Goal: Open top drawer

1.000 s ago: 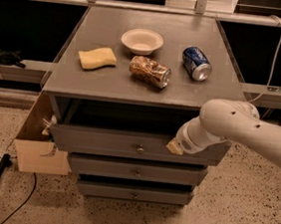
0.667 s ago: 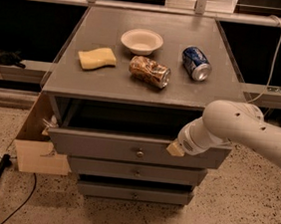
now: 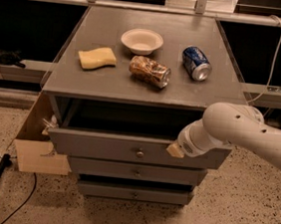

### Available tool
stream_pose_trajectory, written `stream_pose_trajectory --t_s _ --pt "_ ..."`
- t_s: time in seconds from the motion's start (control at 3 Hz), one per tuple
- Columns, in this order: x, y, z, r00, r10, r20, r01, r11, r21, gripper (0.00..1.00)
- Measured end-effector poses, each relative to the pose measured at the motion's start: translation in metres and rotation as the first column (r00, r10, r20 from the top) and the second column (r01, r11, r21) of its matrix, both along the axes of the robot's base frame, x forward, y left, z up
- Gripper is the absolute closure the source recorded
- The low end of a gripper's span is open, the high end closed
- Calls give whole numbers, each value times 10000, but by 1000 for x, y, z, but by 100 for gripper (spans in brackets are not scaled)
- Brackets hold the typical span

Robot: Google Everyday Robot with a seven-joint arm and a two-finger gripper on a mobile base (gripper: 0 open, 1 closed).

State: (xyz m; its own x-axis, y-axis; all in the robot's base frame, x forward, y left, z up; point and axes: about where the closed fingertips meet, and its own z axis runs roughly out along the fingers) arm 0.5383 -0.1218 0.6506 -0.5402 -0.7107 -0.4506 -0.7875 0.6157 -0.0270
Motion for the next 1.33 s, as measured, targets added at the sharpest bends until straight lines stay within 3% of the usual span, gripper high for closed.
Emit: stream_pose_trajectory --t_s 1.33 --pt "-19 -5 -1 9998 -206 -23 207 9995 223 100"
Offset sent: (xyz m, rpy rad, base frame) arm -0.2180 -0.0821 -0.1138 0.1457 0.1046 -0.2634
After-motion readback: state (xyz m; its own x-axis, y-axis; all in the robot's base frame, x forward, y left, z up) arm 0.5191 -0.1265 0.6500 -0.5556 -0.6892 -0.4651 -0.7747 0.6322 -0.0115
